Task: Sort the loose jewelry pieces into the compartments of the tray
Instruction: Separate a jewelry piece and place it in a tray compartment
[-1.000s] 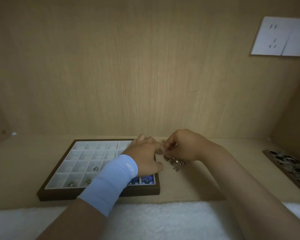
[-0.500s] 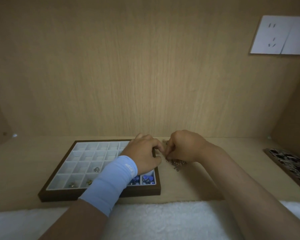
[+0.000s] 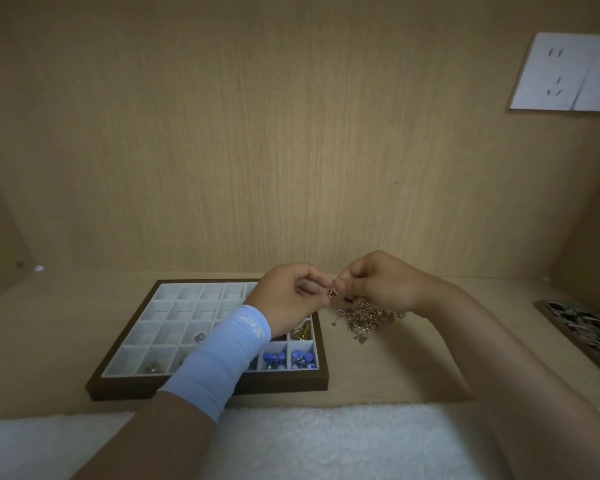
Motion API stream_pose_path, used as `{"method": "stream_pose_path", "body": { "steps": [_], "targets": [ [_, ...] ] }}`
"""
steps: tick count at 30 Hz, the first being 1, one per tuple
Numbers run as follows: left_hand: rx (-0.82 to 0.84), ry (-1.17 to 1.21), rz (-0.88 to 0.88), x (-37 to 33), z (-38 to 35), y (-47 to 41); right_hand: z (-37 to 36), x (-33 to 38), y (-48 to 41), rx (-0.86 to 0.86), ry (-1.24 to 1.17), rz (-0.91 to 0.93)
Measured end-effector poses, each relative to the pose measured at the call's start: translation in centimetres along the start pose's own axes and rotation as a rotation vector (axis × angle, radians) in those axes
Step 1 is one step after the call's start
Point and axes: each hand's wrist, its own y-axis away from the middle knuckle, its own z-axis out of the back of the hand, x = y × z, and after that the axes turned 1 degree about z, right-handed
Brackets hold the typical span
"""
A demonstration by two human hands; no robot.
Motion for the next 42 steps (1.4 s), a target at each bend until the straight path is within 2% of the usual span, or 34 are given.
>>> {"method": "stream_pose_path", "body": {
  "steps": [9,16,23,31,38,42],
  "targets": [
    [-0.036,0.019,-0.016,-0.4,1.3,0.2,-0.7,1.4,0.3,-0.026,-0.132,-0.011],
    [-0.018,0.110,0.010,-1.1,6.2,1.8,-3.3,4.7,0.6,-0.135,-0.323,0.118],
    [0.010,0.104,-0.001,-0.5,10.8,6.0,-7.8,8.0,0.7,-0.057,-0.431,0.166],
    [-0.076,-0.033,-0.016,1.7,14.0,9.5,-10.9,11.1,-0.9,0.050,-0.183,0.270],
    [0.060,-0.310,0.100,3.4,15.4,10.3,-12.4,12.6,-1.6,0.194,0.336,0.342],
    [0.051,-0.474,0.095,3.7,15.9,10.3,-13.1,13.2,-1.1,0.210,0.571,0.372]
  ]
}}
